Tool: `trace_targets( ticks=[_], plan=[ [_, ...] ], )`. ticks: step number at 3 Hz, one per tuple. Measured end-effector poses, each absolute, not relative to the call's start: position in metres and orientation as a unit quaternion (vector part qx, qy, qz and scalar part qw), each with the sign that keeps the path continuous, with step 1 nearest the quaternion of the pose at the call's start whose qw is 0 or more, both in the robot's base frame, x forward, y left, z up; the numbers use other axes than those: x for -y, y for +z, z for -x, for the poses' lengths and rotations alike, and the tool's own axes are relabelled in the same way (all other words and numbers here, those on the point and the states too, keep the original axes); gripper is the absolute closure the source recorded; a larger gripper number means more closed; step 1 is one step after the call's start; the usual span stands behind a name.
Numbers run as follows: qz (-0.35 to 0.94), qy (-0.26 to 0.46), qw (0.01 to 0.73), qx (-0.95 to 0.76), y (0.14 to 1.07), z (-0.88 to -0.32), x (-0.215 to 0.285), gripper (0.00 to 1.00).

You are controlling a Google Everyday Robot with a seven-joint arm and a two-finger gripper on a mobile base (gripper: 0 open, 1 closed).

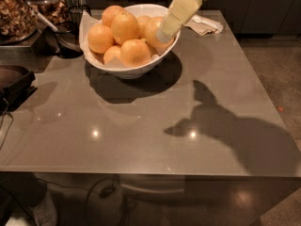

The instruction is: Pick orange from white bowl

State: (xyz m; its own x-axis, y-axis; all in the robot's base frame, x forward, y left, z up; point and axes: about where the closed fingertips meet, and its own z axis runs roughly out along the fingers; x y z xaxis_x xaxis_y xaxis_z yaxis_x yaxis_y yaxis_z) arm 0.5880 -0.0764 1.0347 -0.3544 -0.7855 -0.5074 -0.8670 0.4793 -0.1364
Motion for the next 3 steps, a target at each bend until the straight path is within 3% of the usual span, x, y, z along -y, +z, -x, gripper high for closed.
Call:
trace_targets(
  ticks=[1, 3],
  plan=[
    [0.509, 0.12, 0.259, -0.813, 1.043, -0.645, 0.021, 0.0],
    [0.514, 0.141, 0.287, -0.796, 1.042, -0.666, -0.002, 0.0]
  ],
)
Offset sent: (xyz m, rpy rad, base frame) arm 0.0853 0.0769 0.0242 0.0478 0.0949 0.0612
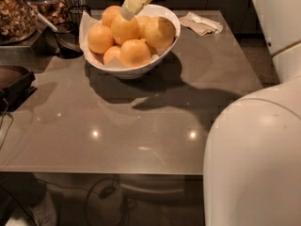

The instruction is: Pick orange from white bowl

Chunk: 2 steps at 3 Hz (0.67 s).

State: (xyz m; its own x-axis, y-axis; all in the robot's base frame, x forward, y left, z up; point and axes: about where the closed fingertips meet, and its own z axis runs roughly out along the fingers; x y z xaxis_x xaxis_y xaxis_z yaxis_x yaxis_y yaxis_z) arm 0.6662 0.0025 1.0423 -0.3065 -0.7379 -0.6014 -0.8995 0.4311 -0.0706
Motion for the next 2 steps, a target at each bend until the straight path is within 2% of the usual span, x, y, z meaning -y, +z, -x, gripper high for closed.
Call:
trace_targets(
  ticks=[2],
  plan=[
    [0.536, 0.151, 0.285, -0.78, 1.028, -0.692, -0.033, 0.02]
  ],
)
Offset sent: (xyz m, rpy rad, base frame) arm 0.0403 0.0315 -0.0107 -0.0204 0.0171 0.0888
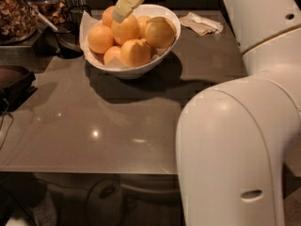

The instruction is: Pick orange from white bowl

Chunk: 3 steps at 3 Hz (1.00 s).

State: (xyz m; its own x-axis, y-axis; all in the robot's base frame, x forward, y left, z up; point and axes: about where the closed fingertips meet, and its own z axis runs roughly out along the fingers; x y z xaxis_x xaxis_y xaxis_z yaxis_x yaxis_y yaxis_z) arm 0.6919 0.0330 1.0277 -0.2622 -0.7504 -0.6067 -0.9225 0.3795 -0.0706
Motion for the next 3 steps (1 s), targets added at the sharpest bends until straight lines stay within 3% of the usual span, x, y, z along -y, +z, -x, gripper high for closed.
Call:
trace_targets(
  ticks=[1, 3],
  plan=[
    [0.539, 0.146, 0.279, -0.781, 1.021, -0.7, -0.039, 0.17],
    [0.529, 0.128, 0.268, -0.795, 1.012, -0.714, -0.042, 0.16]
  ],
)
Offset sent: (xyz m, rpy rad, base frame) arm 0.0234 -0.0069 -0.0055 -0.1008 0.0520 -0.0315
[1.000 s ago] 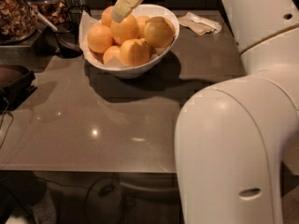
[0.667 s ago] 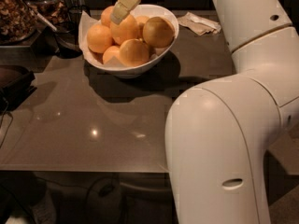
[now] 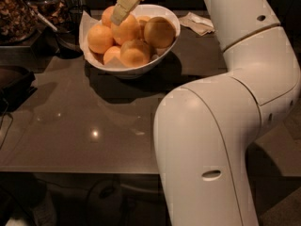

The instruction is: Pick orange from white bowl

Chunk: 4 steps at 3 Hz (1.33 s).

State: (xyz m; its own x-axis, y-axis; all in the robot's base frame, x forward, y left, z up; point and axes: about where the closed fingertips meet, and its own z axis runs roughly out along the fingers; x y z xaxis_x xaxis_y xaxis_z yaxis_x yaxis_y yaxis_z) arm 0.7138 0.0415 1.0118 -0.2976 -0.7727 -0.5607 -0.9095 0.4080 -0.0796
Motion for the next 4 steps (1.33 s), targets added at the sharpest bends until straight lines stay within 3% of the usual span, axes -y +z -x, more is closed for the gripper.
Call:
trace_targets(
  ticks=[2, 4],
  plan=[
    [0.525, 0.121, 0.247, -0.806, 0.996, -0.72, -0.052, 0.29],
    [0.517, 0.12, 0.221, -0.818, 0.975, -0.724, -0.058, 0.28]
  ],
)
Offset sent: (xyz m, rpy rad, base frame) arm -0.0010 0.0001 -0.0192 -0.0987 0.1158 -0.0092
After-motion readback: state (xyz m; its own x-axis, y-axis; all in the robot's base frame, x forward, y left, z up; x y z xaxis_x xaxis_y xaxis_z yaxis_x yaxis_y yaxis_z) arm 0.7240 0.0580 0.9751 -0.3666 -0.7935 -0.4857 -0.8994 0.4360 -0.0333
